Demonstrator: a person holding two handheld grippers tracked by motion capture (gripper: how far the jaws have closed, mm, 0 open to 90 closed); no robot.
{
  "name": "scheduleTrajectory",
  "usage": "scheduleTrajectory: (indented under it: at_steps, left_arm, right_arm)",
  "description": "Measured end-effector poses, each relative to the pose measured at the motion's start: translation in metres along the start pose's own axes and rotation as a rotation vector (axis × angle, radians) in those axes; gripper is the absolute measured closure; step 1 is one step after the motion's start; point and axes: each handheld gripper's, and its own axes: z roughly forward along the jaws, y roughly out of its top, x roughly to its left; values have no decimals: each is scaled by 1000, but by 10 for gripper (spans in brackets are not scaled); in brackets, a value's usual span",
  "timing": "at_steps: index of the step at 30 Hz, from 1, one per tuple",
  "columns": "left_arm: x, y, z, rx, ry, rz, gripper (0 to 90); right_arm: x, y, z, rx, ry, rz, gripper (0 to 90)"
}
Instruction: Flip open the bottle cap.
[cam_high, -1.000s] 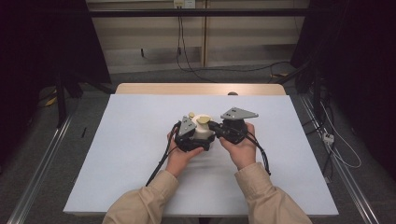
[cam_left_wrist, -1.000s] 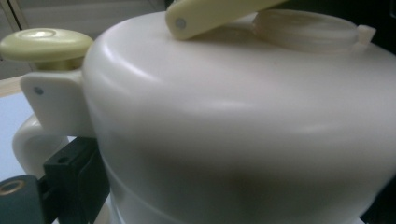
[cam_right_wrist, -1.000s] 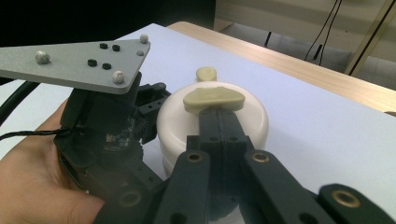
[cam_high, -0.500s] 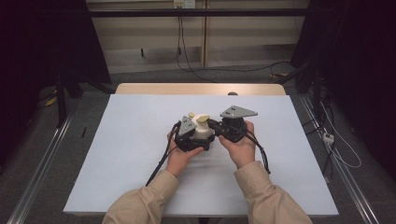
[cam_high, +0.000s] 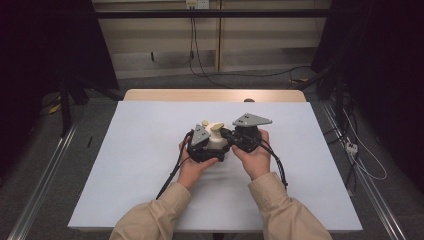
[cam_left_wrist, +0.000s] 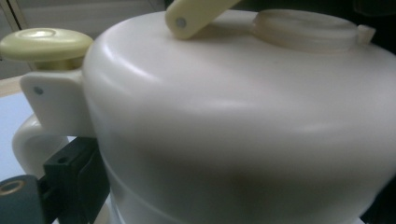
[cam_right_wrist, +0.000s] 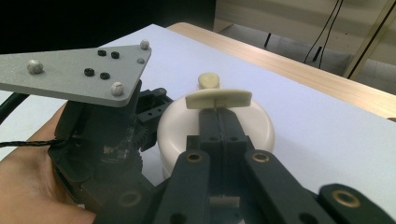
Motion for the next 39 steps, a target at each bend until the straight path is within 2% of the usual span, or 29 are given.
scheduleTrajectory:
  at_steps: [11,39]
  left_arm:
    - [0,0,0,-1,1,-1,49]
    - [0,0,0,-3,3,-3,49]
  right_arm:
    - [0,2,1,-12,-13,4,900]
    - [-2,9,5,-31,-4,12,900]
